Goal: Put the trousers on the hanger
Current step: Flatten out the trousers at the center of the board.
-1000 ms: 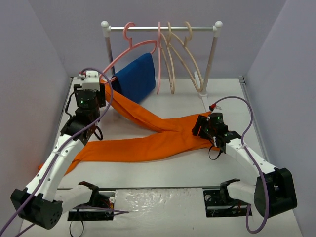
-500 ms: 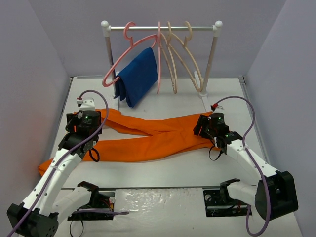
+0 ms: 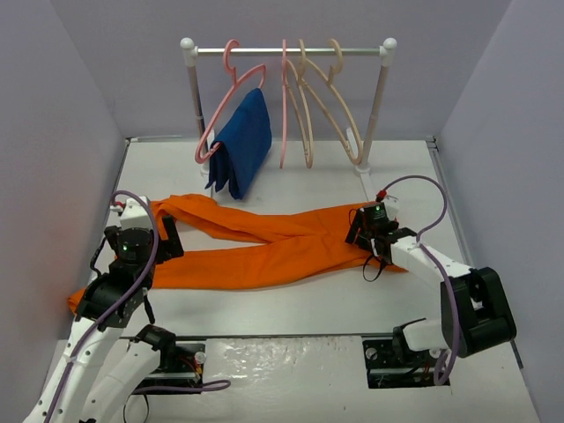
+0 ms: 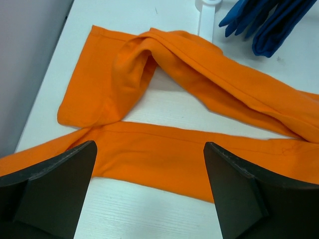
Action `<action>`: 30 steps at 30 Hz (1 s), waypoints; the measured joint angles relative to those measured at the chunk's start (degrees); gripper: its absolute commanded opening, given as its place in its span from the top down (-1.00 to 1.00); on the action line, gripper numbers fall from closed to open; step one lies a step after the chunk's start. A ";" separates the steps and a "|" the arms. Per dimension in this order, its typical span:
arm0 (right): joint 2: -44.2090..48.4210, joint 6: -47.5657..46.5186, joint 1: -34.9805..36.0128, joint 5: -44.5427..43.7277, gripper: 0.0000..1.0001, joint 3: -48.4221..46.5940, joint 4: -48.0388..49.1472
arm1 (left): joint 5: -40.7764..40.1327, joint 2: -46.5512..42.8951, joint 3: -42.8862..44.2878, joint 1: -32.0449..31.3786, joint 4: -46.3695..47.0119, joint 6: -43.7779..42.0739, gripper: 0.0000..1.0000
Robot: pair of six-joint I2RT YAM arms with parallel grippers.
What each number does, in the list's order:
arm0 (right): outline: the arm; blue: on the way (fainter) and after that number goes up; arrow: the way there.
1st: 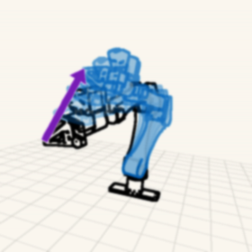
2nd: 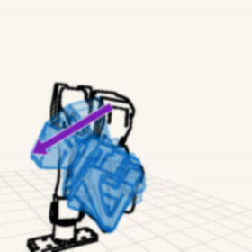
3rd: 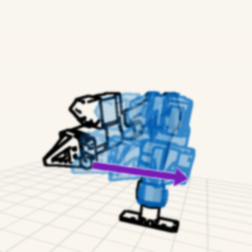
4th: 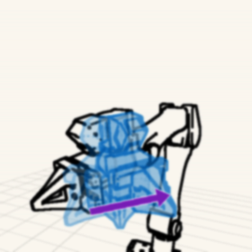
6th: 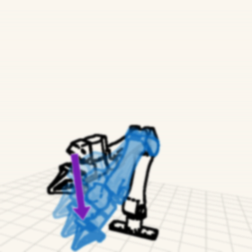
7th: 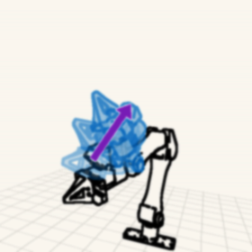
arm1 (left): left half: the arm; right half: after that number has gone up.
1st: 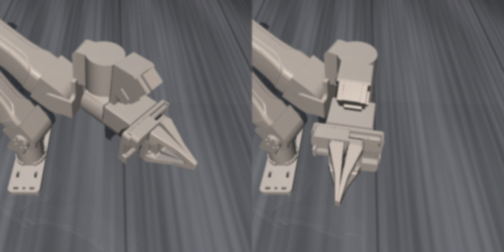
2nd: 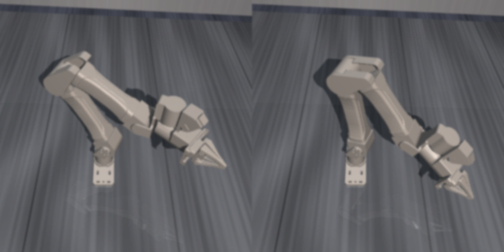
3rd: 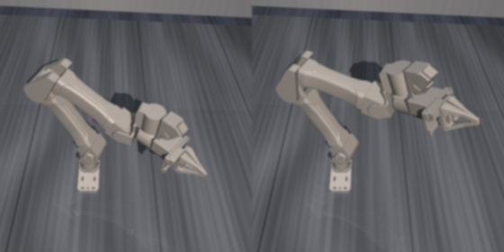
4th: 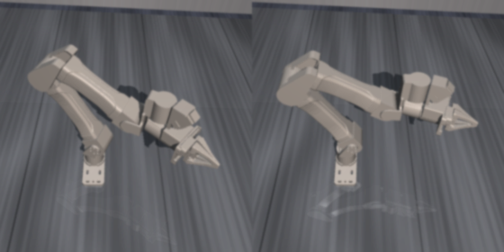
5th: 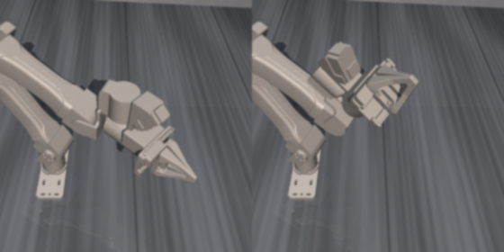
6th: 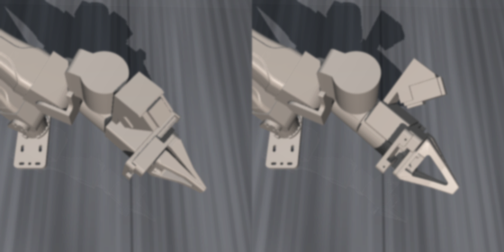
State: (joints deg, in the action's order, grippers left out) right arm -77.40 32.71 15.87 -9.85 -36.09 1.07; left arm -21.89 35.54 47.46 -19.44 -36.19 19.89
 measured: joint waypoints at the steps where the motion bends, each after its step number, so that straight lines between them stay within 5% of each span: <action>1: -0.82 0.86 -1.18 -0.02 -0.37 0.52 -0.01 | 0.28 0.05 -0.33 0.00 -0.22 0.23 -0.73; 8: 2.91 4.98 -14.16 -1.20 -0.40 3.27 -2.41 | 1.61 2.85 -0.39 0.00 -0.97 1.12 -0.73; 15: 13.13 -0.66 -15.84 -0.03 -0.58 -1.68 -5.90 | 2.99 3.21 -0.39 1.05 -0.96 1.40 -0.73; 23: 3.89 -10.61 -17.07 2.86 -0.66 -14.35 -3.30 | 4.35 3.47 -0.39 2.49 -0.96 1.41 -0.73; 30: -3.10 -14.74 -19.01 2.66 -0.66 -16.07 -4.26 | 5.01 3.58 -0.39 2.56 -1.04 1.41 -0.73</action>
State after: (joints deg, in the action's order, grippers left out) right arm -80.50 17.98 -3.14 -7.20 -52.16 -3.19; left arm -16.87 39.11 47.07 -16.88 -37.23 21.30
